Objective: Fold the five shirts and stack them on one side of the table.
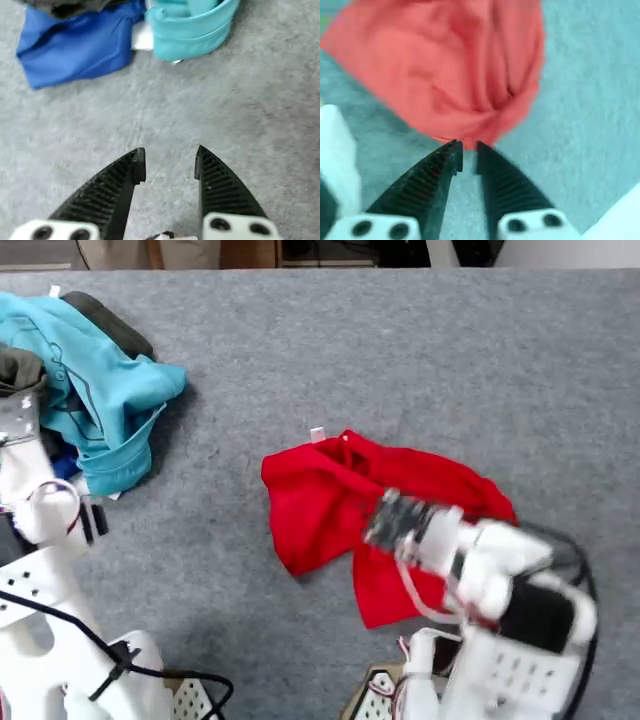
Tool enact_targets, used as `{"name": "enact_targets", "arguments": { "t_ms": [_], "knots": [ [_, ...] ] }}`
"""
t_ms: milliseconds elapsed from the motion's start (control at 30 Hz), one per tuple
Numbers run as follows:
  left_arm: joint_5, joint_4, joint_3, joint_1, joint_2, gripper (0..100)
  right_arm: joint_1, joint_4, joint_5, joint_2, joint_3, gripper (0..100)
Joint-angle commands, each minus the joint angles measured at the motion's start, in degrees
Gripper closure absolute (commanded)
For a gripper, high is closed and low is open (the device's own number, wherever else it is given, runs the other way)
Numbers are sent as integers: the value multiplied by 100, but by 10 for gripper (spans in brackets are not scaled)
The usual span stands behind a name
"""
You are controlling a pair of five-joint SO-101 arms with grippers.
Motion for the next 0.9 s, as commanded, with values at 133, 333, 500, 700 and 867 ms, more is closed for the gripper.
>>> {"name": "enact_targets", "arguments": {
  "t_ms": [133, 333, 500, 700, 867],
  "knots": [
    [-35, -88, 580, -818, -92, 832, -796, -167, 53, -1200, 1666, 899],
    [-35, -97, 809, -1178, -92, 832, -1473, -255, 9, -954, 1780, 881],
    [-26, -97, 844, -1178, -92, 832, -2387, -554, -642, -180, 1798, 880],
    [-26, -308, 862, -1222, -92, 832, -3169, -2031, -1336, 1323, 2413, 881],
    [-26, -369, 809, -1213, -92, 832, -3169, -3552, -1389, 2448, 2695, 882]
  ]
}}
